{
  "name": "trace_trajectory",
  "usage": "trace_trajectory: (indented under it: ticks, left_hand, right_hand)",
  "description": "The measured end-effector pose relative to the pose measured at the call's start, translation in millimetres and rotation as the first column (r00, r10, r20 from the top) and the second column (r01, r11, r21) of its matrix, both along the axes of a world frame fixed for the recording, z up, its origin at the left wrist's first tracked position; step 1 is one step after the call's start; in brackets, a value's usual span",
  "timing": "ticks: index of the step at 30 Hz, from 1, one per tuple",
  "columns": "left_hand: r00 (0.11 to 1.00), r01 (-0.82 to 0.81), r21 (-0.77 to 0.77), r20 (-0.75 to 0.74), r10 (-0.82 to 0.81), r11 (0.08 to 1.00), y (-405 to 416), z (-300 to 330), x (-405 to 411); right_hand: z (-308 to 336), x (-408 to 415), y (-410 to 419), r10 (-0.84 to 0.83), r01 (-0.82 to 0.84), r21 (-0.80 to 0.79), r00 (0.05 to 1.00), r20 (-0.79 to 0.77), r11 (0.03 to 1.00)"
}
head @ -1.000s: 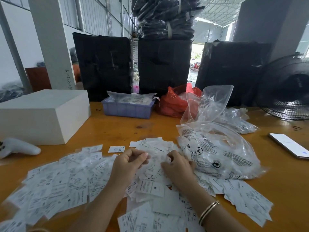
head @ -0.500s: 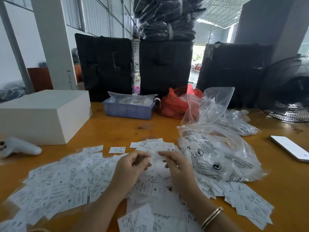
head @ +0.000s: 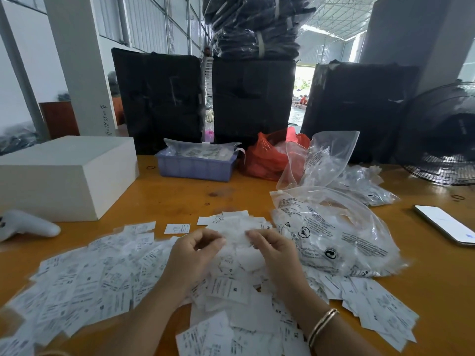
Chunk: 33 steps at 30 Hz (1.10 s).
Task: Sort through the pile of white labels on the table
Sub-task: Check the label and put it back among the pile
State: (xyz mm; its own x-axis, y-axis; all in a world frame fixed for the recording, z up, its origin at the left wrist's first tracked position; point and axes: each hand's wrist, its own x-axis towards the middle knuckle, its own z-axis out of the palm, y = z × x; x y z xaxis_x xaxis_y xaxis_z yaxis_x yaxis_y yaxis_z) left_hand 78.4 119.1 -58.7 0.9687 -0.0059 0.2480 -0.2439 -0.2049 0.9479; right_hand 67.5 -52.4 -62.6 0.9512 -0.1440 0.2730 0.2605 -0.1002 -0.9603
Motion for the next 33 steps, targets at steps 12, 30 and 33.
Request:
trace_trajectory:
  ticks: [12, 30, 33]
  left_hand:
    - [0.997, -0.007, -0.378, -0.079, -0.025, 0.926, -3, 3, -1]
    - [0.978, -0.021, 0.175, 0.210, -0.016, 0.984, -7, -5, -2]
    - [0.970, -0.002, 0.224, 0.236, -0.052, 0.975, -10, -4, -5]
  right_hand:
    - [-2, 0, 4, 0.005, -0.005, 0.003, 1.000, 0.005, 1.000]
    - [2, -3, 0, -0.010, 0.022, 0.364, 0.999, -0.034, 0.931]
    - [1, -3, 3, 0.003, 0.013, 0.392, 0.999, -0.039, 0.920]
